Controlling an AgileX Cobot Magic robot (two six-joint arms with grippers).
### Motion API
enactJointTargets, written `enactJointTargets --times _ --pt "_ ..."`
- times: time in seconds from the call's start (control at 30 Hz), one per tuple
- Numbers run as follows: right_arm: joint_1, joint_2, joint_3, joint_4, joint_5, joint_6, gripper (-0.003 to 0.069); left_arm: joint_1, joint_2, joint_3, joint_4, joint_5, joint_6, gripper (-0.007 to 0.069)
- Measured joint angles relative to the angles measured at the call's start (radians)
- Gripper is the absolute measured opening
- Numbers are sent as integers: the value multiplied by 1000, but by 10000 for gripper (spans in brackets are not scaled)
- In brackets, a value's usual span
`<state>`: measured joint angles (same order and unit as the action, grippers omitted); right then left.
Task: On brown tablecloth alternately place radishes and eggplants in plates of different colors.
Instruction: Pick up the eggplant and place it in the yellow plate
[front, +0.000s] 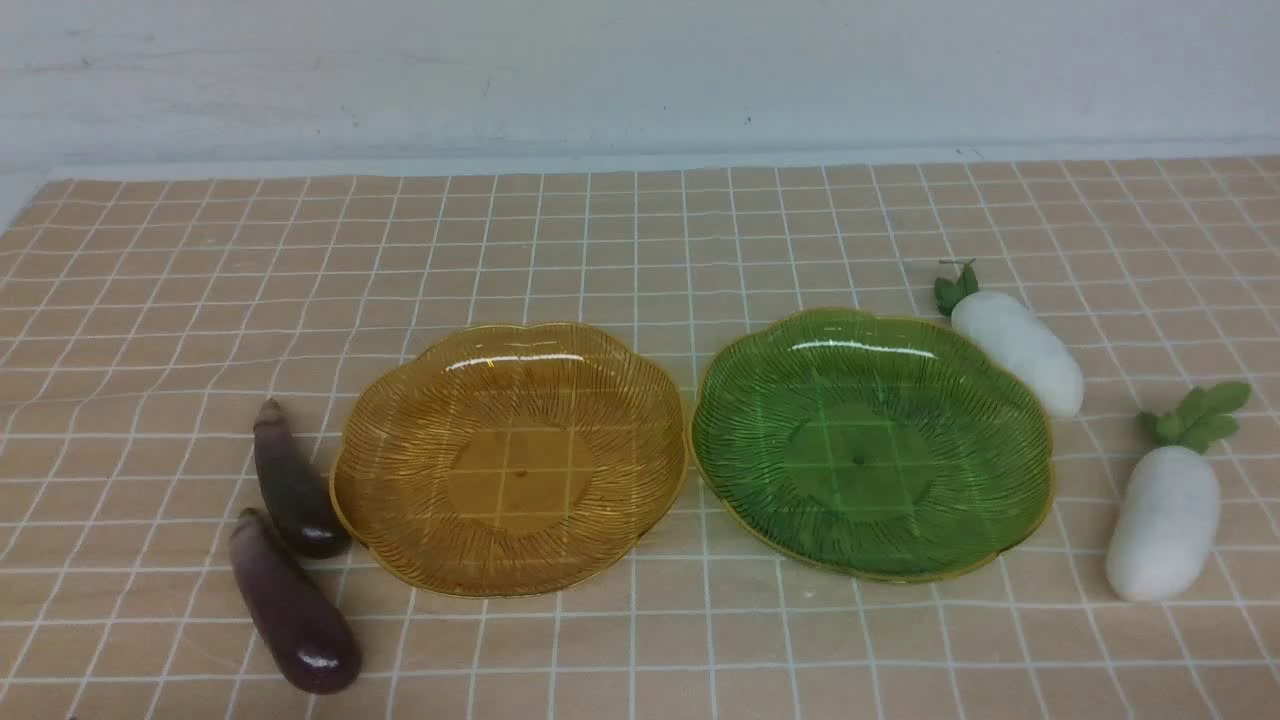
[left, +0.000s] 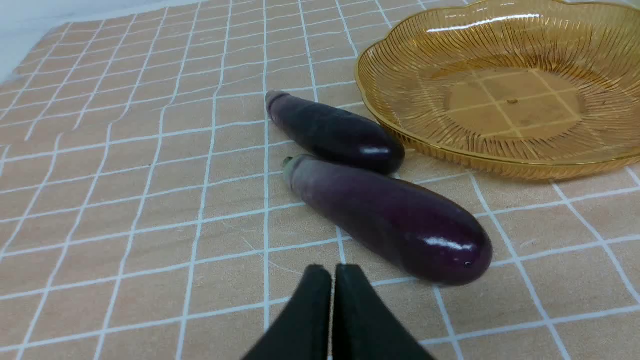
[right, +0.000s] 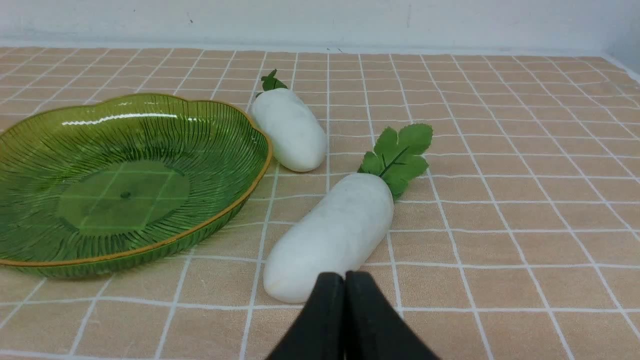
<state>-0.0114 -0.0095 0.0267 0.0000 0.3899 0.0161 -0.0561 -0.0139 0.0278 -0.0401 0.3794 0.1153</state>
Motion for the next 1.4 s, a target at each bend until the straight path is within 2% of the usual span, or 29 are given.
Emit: enactJointTargets --times 0.83,0.9,1.07,1.2,1.3,1.37,1.4 --pt "0 0 0 0 0 0 -15 0 0 0 -9 -16 -6 -3" --pt "0 0 0 0 0 0 -15 0 0 2 -87 -79 -54 -3" --pt "0 0 0 0 0 0 -15 0 0 2 -398 -287 -189 -3" --pt "0 0 0 -6 0 0 -15 0 0 3 -601 -476 -209 -3" --pt "0 0 0 0 0 1 -15 0 0 -6 -675 -619 -211 -3" --pt "0 0 0 53 -15 23 -15 0 0 -72 -690 -604 -185 -3" --pt "0 0 1 128 -56 51 -15 0 6 -113 -690 -569 -162 -3"
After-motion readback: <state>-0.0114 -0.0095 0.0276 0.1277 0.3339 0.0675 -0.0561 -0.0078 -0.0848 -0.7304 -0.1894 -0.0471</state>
